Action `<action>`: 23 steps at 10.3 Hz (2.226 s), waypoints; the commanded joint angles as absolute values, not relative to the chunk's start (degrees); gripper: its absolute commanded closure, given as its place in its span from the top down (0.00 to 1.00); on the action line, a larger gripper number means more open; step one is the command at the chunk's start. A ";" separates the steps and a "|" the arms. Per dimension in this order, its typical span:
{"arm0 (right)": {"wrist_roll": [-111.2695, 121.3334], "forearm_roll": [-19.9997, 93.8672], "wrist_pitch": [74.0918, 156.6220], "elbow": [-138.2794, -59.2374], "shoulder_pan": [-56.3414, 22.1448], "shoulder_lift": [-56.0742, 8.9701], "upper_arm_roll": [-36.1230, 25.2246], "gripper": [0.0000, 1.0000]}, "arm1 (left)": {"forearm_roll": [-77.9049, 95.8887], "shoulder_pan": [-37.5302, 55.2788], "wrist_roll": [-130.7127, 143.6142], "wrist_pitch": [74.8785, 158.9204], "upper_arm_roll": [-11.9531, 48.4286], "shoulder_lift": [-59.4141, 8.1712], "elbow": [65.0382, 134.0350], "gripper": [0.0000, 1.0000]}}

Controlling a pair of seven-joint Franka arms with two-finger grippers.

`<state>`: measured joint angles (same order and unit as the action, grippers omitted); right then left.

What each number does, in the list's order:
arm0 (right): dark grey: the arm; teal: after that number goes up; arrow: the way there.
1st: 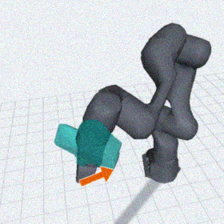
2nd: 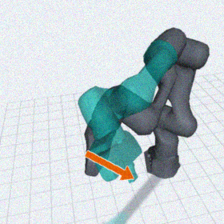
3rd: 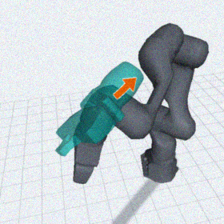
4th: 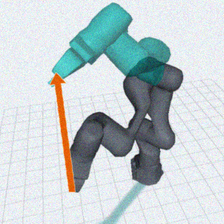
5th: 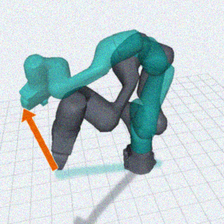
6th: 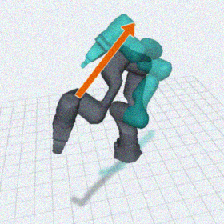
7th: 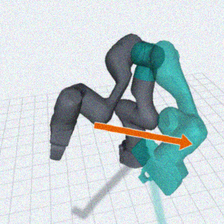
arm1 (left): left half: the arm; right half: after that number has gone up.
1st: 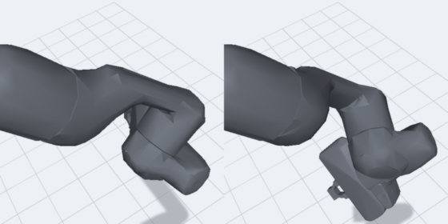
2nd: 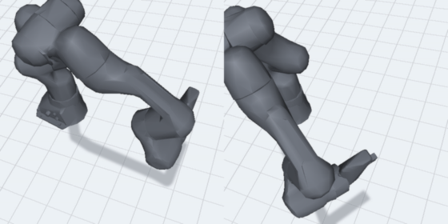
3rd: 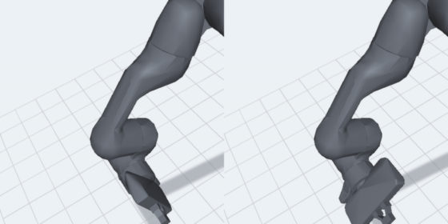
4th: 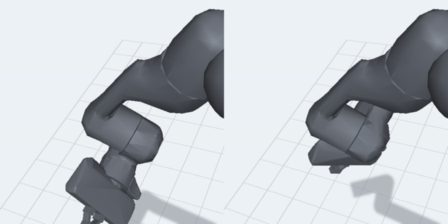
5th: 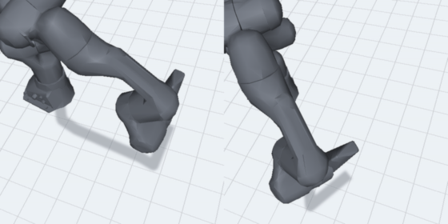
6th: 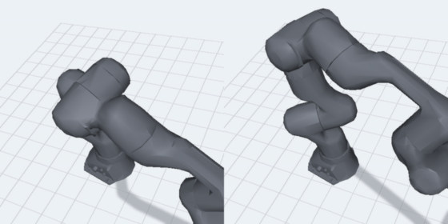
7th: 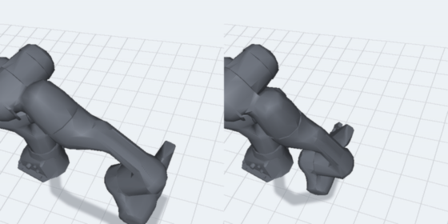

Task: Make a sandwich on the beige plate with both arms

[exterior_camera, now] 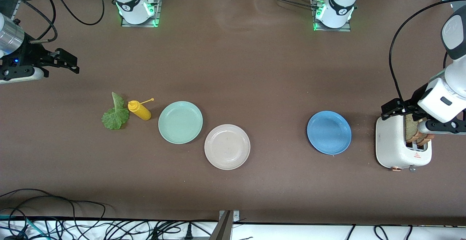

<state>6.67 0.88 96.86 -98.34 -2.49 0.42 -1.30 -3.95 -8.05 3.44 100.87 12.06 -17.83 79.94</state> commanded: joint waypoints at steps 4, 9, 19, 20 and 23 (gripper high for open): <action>5.89 1.40 95.54 -96.94 -2.72 0.00 -1.32 1.00 | -3.87 -8.70 2.90 100.37 12.31 -17.58 80.15 1.00; 5.89 1.32 95.54 -96.94 -2.72 0.09 -1.14 1.00 | -3.87 -8.61 3.08 100.37 12.30 -17.75 80.25 1.00; 4.57 0.97 95.54 -96.68 -3.78 0.18 0.09 1.00 | -4.31 -9.05 2.99 100.55 12.30 -17.84 81.12 1.00; 4.57 0.97 95.54 -96.68 -3.69 0.18 0.09 1.00 | -4.31 -9.05 2.99 100.55 12.30 -17.84 81.12 1.00; 4.57 1.05 95.54 -96.68 -3.78 0.18 0.09 1.00 | -4.31 -9.14 2.90 100.55 12.30 -17.75 81.12 1.00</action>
